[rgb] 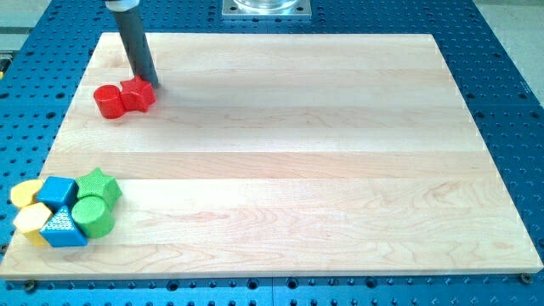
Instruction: Move the red blocks into the group of blocks
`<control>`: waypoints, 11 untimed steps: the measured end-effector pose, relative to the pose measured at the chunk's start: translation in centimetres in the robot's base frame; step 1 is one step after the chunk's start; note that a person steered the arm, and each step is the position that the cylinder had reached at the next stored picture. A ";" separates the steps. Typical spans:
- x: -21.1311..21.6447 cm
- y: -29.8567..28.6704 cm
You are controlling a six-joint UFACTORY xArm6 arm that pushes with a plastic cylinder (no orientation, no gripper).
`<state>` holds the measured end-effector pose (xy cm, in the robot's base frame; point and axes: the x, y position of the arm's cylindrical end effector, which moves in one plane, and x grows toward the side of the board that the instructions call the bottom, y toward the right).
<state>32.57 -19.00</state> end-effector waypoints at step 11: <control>3.1 -2.9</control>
<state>35.65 -21.88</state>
